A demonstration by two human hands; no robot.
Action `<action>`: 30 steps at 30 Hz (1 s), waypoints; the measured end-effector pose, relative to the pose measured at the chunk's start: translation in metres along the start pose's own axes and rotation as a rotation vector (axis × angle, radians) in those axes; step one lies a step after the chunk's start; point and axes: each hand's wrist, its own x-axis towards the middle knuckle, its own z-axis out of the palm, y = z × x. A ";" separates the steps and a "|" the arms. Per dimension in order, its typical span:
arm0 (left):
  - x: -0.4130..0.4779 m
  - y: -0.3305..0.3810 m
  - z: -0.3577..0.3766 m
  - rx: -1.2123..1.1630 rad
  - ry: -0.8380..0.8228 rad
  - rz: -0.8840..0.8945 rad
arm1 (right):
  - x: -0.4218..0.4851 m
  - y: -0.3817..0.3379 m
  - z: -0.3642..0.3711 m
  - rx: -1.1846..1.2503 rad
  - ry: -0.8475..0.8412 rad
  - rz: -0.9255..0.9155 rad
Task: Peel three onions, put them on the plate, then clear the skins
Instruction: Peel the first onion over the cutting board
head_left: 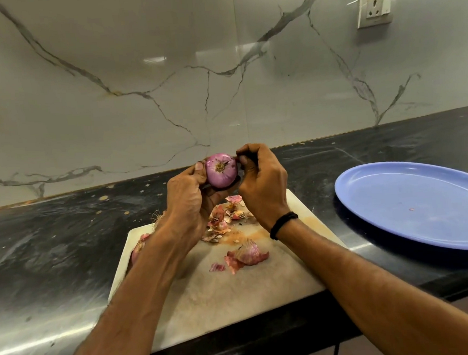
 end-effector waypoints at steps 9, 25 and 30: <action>0.006 0.001 -0.003 0.021 0.077 0.021 | -0.002 -0.004 0.004 0.035 -0.088 -0.048; 0.009 0.003 -0.004 -0.062 0.152 0.030 | -0.004 -0.001 0.004 -0.054 -0.117 -0.202; 0.008 0.004 -0.005 -0.039 0.144 0.063 | -0.004 0.001 0.004 -0.076 -0.125 -0.242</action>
